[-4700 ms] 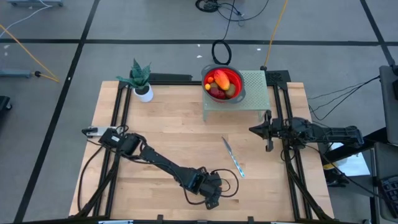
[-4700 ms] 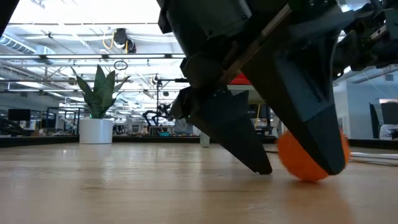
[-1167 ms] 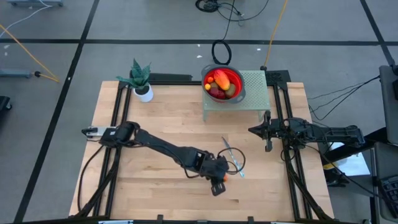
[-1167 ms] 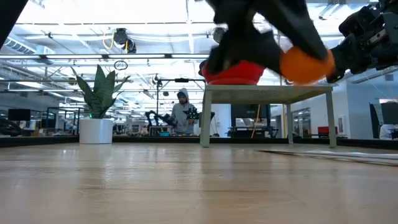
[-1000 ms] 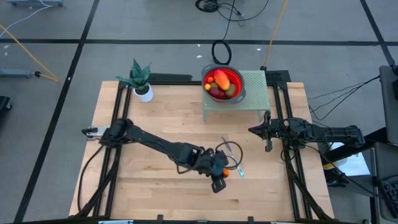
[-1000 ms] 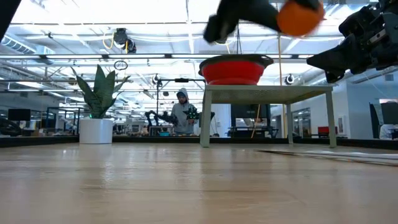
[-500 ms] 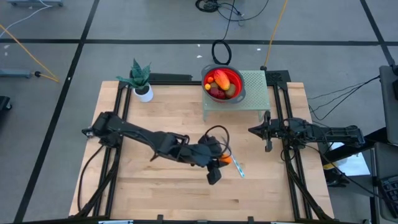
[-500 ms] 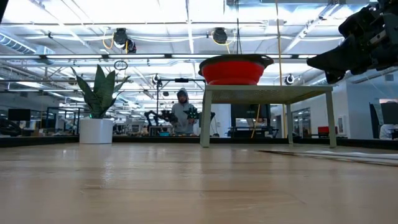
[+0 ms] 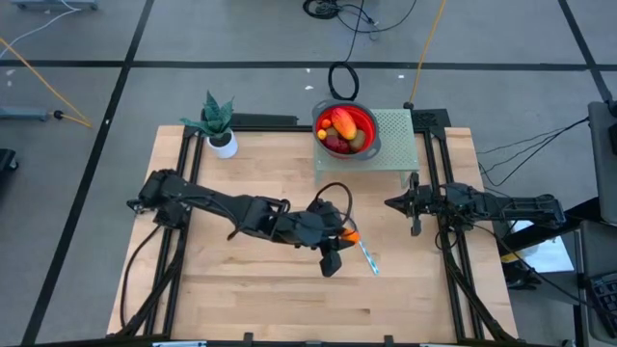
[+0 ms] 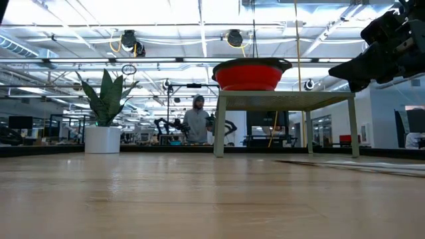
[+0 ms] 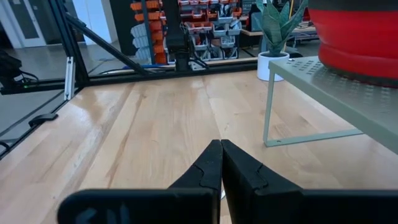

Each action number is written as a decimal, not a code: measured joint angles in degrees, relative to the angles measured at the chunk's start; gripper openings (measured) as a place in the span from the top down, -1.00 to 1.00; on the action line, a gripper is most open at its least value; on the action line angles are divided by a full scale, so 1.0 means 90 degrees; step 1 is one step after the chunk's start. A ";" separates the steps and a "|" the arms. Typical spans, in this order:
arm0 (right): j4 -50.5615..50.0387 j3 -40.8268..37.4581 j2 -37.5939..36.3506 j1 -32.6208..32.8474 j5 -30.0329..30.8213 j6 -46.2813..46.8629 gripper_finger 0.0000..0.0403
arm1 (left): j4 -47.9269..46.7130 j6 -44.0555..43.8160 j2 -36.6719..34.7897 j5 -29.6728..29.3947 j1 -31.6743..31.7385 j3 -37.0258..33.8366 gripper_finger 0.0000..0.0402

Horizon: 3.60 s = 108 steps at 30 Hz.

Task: Pick & Place Fruit
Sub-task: Put the orange tangerine into the red basket on the shelf

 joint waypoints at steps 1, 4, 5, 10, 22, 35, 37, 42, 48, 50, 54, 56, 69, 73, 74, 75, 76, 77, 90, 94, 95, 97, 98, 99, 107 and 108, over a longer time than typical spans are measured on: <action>-0.0002 0.0000 0.0000 0.0000 0.0000 -0.0017 1.00 | 0.0044 0.0027 -0.0002 0.0002 0.0021 0.0000 0.46; -0.0001 0.0000 0.0000 -0.0001 0.0001 -0.0085 1.00 | 0.0321 0.0040 -0.0001 0.0236 0.0129 0.0000 0.46; -0.0002 0.0000 0.0000 -0.0001 0.0001 -0.0150 1.00 | 0.0463 -0.0019 -0.0002 0.0338 0.0180 0.0000 0.46; 0.0000 0.0000 0.0000 -0.0001 0.0002 -0.0330 1.00 | 0.1139 -0.0697 -0.0002 0.0300 0.0475 0.0000 0.46; -0.0002 0.0000 0.0000 -0.0001 0.0002 -0.0333 1.00 | 0.1633 -0.3649 -0.0002 0.0223 0.1191 0.0000 0.46; -0.0002 0.0000 0.0000 -0.0002 0.0002 -0.0333 1.00 | 0.1640 -0.4073 -0.0002 0.1006 0.1685 0.0000 0.39; -0.0002 0.0000 0.0000 -0.0001 0.0002 -0.0333 1.00 | 0.1638 -0.3664 -0.0002 0.1015 0.1709 0.0000 0.37; -0.0002 0.0000 0.0000 -0.0001 0.0002 -0.0333 1.00 | 0.1598 -0.1517 -0.0002 0.0839 0.1684 0.0000 0.35; -0.0002 0.0000 0.0000 0.0000 0.0002 -0.0333 1.00 | 0.1580 0.0540 -0.0002 0.0499 0.1636 0.0000 0.35; -0.0002 0.0000 0.0000 -0.0002 0.0002 -0.0333 1.00 | 0.1580 0.1066 -0.0001 0.0327 0.1650 0.0000 0.35; -0.0002 0.0000 0.0000 0.0000 0.0005 -0.0333 1.00 | 0.1582 0.2112 0.0000 0.0003 0.1750 0.0000 0.35; -0.0002 0.0000 0.0000 0.0000 0.0002 -0.0333 1.00 | 0.1584 0.2604 -0.0002 -0.0082 0.1832 0.0000 0.35; -0.0002 0.0000 0.0000 -0.0001 0.0005 -0.0333 1.00 | 0.1586 0.4312 0.0000 -0.0216 0.2626 0.0000 0.35; -0.0002 0.0000 0.0000 0.0000 0.0005 -0.0333 1.00 | 0.1585 0.4542 0.0000 -0.0165 0.2869 0.0000 0.35; -0.0002 0.0000 0.0000 -0.0001 0.0007 -0.0333 1.00 | 0.1594 0.4595 0.0014 -0.0151 0.2919 0.0000 0.35; -0.0002 0.0000 0.0000 -0.0001 0.0007 -0.0333 1.00 | 0.1597 0.4625 0.0022 -0.0106 0.2977 0.0000 0.35; -0.0002 0.0000 0.0000 0.0000 0.0007 -0.0333 1.00 | 0.1592 0.4637 0.0028 -0.0038 0.3028 0.0000 0.35; -0.0002 0.0000 0.0000 0.0000 0.0007 -0.0333 1.00 | 0.1589 0.4633 0.0033 0.0042 0.3074 0.0000 0.35; -0.0049 0.0002 0.0002 0.0000 0.0034 -0.0333 1.00 | 0.1538 0.4642 0.0581 0.0240 0.3232 0.0010 0.35; -0.0089 0.0002 0.0001 -0.0002 0.0034 -0.0333 1.00 | 0.1423 0.4753 0.0701 0.0225 0.3232 0.0007 0.35; -0.0115 0.0002 0.0000 -0.0002 0.0036 -0.0333 1.00 | 0.1384 0.4758 0.0705 0.0224 0.3232 0.0007 0.35; -0.0195 0.0002 0.0002 -0.0002 0.0034 -0.0333 1.00 | 0.1279 0.4765 0.0707 0.0223 0.3229 0.0007 0.35; -0.0202 0.0002 0.0002 -0.0002 0.0034 -0.0333 1.00 | 0.1251 0.4772 0.0707 0.0223 0.3229 0.0007 0.35; -0.0204 0.0002 0.0002 -0.0001 0.0034 -0.0333 1.00 | 0.1225 0.4773 0.0707 0.0222 0.3229 0.0007 0.35; -0.0197 0.0002 0.0002 -0.0002 0.0034 -0.0333 1.00 | 0.0968 0.4773 0.0707 0.0223 0.3224 0.0005 0.35; -0.0197 0.0002 0.0002 -0.0002 0.0035 -0.0333 1.00 | 0.0927 0.4773 0.0707 0.0223 0.3224 0.0005 0.35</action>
